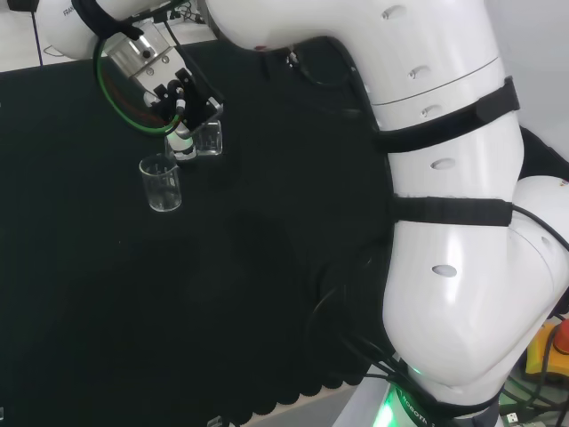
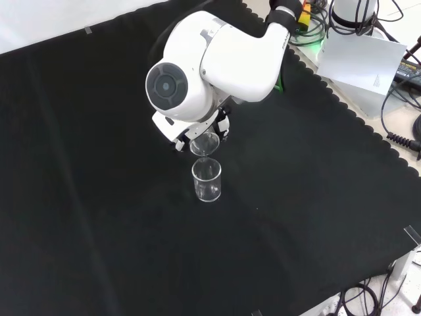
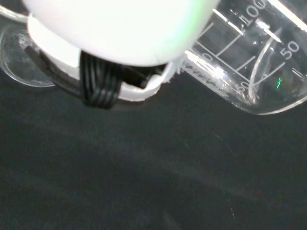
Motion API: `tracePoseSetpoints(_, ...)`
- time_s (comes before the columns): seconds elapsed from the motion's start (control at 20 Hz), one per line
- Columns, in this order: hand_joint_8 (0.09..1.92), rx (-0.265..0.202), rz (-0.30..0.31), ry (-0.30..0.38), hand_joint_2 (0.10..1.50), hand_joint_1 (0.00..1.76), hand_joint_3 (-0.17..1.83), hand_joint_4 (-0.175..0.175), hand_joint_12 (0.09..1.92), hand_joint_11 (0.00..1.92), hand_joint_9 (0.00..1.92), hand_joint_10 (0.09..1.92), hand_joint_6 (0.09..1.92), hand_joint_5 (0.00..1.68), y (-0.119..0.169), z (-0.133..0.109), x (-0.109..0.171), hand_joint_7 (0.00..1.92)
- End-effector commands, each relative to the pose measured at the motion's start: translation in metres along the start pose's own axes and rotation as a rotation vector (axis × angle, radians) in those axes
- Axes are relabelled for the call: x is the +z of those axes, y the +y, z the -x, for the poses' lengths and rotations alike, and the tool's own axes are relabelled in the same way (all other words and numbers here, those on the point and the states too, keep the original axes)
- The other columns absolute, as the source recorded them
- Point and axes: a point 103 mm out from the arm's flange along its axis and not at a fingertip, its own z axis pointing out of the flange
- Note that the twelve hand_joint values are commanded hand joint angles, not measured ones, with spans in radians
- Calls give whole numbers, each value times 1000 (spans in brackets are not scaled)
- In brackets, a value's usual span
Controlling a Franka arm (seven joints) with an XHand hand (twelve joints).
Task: Pour the water from the handheld beaker into the one on the table.
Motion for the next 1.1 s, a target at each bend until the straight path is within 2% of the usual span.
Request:
tracePoseSetpoints(0.05,998,7,-17,11,647,1294,810,-175,865,1111,1442,864,1009,1101,-1,-2,-1,1153)
tracePoseSetpoints(0.6,998,-5,-13,-15,647,1294,810,-175,867,1111,1444,864,1008,1101,-4,-9,-5,1153)
tracePoseSetpoints(1.1,998,2,-12,-43,647,1294,811,-175,869,1112,1445,864,1008,1102,-8,-17,-8,1154)
